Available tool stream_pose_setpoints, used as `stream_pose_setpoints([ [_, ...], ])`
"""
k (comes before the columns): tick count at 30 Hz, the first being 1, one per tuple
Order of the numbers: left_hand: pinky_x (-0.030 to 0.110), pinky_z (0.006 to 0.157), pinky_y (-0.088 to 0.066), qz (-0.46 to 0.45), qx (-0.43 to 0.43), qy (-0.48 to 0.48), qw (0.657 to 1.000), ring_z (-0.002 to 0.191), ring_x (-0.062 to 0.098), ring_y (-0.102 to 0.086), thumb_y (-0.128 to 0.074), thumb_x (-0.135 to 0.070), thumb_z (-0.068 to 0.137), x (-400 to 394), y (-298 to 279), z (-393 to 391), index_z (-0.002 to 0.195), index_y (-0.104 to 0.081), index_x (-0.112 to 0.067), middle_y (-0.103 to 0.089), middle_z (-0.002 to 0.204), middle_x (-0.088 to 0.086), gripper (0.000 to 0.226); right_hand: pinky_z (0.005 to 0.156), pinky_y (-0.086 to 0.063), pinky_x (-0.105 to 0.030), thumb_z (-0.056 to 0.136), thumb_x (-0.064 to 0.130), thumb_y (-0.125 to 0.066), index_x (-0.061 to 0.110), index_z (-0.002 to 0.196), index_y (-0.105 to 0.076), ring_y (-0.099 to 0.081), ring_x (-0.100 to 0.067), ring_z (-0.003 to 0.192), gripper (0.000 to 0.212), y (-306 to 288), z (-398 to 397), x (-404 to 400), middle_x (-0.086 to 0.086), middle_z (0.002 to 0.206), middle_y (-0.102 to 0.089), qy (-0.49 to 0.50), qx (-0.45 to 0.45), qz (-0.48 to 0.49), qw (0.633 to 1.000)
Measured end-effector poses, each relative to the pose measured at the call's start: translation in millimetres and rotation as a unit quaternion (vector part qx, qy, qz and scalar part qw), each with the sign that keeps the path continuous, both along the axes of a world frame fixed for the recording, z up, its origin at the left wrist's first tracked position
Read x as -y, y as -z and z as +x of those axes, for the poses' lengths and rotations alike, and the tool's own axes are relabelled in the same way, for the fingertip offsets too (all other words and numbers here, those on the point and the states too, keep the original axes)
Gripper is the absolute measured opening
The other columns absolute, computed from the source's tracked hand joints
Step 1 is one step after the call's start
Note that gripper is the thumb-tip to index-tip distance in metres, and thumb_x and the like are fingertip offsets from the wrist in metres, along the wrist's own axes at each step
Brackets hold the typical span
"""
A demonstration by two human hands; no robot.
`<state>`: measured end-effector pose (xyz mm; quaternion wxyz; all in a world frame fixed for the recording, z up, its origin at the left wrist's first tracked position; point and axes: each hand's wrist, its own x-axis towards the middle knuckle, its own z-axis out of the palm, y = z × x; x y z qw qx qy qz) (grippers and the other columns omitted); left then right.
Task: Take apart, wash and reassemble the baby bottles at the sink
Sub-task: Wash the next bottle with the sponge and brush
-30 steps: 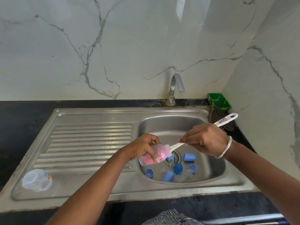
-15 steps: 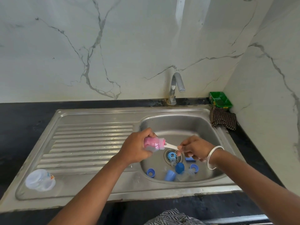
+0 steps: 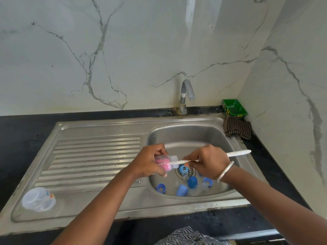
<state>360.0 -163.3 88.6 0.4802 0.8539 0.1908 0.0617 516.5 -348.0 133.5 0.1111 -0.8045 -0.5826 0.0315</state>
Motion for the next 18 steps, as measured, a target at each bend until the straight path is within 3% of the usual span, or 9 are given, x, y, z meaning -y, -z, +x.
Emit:
stream_pose_setpoints([
  [2, 0.022, 0.064, -0.048, -0.016, -0.003, -0.003, 1.0, 0.075, 0.005, -0.064, -0.093, -0.007, 0.043, -1.8, -0.6, -5.5, 0.081, -0.063, -0.027, -0.07, 0.083, -0.012, 0.052, 0.053, -0.037, -0.018, 0.084, 0.041, -0.063, 0.044, 0.099, -0.075, -0.069, -0.008, 0.072, 0.019, 5.3, 7.8, 6.3, 0.019, 0.083, -0.073, -0.053, 0.06, 0.086, 0.993],
  [4, 0.026, 0.066, -0.051, -0.018, 0.008, -0.009, 1.0, 0.079, 0.009, -0.067, -0.093, -0.008, 0.043, -3.2, -0.5, -10.4, 0.078, -0.061, -0.034, -0.072, 0.088, -0.011, 0.055, 0.046, -0.041, -0.018, 0.082, 0.045, -0.058, 0.039, 0.093, -0.077, -0.068, -0.008, 0.066, 0.023, 10.0, 18.3, 14.7, 0.019, 0.079, -0.072, -0.069, 0.058, 0.142, 0.986],
  [7, 0.033, 0.07, -0.055, -0.005, 0.031, -0.021, 0.999, 0.087, 0.01, -0.069, -0.092, -0.008, 0.043, -5.7, -0.3, -14.6, 0.078, -0.06, -0.041, -0.072, 0.093, -0.01, 0.059, 0.046, -0.049, -0.024, 0.084, 0.045, -0.055, 0.034, 0.094, -0.078, -0.069, -0.007, 0.071, 0.027, 12.5, 26.3, 23.3, 0.018, 0.081, -0.073, -0.068, 0.036, 0.164, 0.983],
  [10, 0.03, 0.069, -0.055, 0.016, 0.045, -0.026, 0.999, 0.085, 0.008, -0.068, -0.092, -0.007, 0.044, -1.6, 1.9, -13.7, 0.077, -0.058, -0.042, -0.071, 0.09, -0.015, 0.059, 0.051, -0.052, -0.026, 0.083, 0.045, -0.056, 0.036, 0.094, -0.077, -0.07, -0.008, 0.074, 0.025, 16.1, 23.5, 25.7, 0.018, 0.084, -0.074, -0.03, 0.028, 0.17, 0.985],
  [14, 0.027, 0.064, -0.052, 0.045, 0.085, -0.029, 0.995, 0.078, 0.006, -0.067, -0.089, -0.011, 0.051, 11.0, 7.4, -9.6, 0.085, -0.058, -0.035, -0.071, 0.09, -0.016, 0.052, 0.067, -0.053, -0.03, 0.088, 0.046, -0.064, 0.041, 0.103, -0.072, -0.069, -0.013, 0.083, 0.018, 14.6, 6.0, 18.1, 0.013, 0.087, -0.074, 0.057, -0.046, 0.051, 0.996],
  [16, 0.028, 0.064, -0.055, 0.126, 0.099, 0.005, 0.987, 0.082, 0.005, -0.066, -0.08, -0.015, 0.057, 17.9, 9.1, -5.7, 0.089, -0.058, -0.03, -0.071, 0.095, -0.015, 0.042, 0.069, -0.052, -0.029, 0.092, 0.047, -0.058, 0.039, 0.107, -0.069, -0.067, -0.012, 0.082, 0.02, 15.2, -4.6, 8.9, 0.01, 0.085, -0.073, 0.066, -0.082, -0.024, 0.994],
  [18, 0.033, 0.065, -0.054, 0.218, 0.108, 0.019, 0.97, 0.084, 0.012, -0.064, -0.071, -0.017, 0.059, 19.8, 10.2, -3.6, 0.092, -0.053, -0.029, -0.07, 0.097, -0.013, 0.039, 0.065, -0.05, -0.028, 0.092, 0.041, -0.061, 0.033, 0.097, -0.073, -0.063, -0.008, 0.07, 0.015, 17.1, -12.3, -0.6, 0.009, 0.074, -0.07, 0.1, -0.165, -0.047, 0.98],
])
